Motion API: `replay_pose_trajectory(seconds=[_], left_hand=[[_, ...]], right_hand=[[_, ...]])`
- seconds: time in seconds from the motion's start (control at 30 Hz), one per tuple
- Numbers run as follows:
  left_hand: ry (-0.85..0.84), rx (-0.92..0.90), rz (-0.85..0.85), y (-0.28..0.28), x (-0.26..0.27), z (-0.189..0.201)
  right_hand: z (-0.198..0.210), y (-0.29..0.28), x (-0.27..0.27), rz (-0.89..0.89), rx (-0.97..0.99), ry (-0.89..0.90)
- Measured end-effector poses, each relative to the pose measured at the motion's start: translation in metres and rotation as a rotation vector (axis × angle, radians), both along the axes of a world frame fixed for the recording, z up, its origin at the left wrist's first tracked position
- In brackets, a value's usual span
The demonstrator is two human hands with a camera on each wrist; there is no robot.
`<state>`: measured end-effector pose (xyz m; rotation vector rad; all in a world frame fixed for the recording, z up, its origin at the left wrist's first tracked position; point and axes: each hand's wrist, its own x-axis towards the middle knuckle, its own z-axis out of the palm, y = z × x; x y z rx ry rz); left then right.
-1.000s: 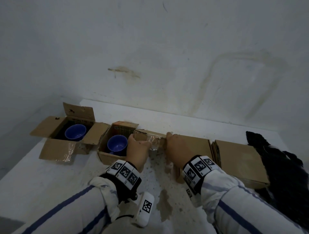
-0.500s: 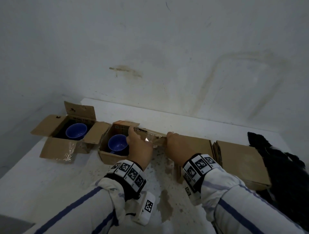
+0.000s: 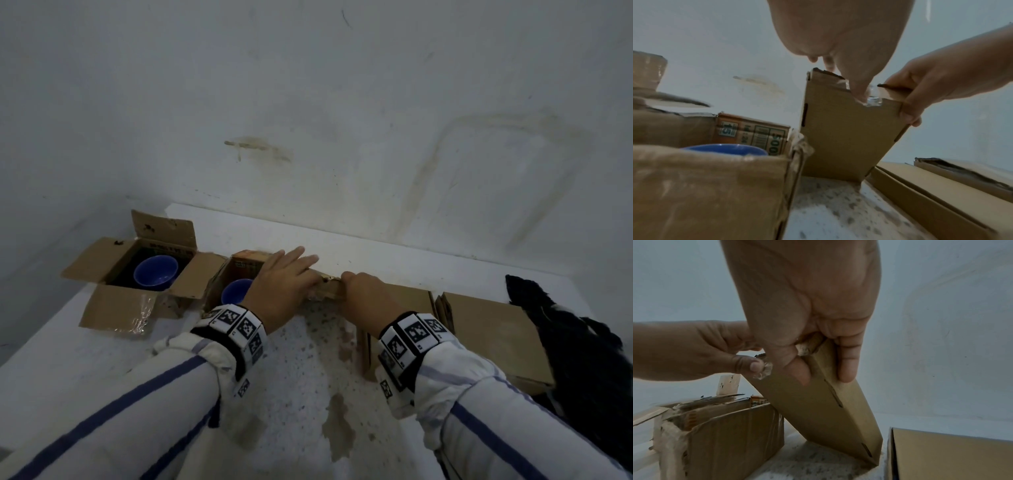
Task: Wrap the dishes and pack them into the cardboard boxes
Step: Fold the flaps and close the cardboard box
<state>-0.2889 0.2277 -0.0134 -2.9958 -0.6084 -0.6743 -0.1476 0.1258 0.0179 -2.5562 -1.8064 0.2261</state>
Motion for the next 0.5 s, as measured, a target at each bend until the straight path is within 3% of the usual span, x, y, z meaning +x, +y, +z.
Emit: replay_pose_trajectory(seconds=[0.2, 0.37, 0.5], left_hand=[[0.175, -0.108, -0.094, 0.017, 0.009, 0.007], [0.103, -0.112, -0.187, 0.025, 0.01, 0.003], [0.028, -0.075, -0.218, 0.028, 0.011, -0.004]], right_hand=[[-0.002, 0.003, 0.003, -0.014, -0.005, 0.004], [-0.004, 0.004, -0.002, -0.085, -0.026, -0.113], [-0.011, 0.012, -0.009, -0.152, 0.056, 0.049]])
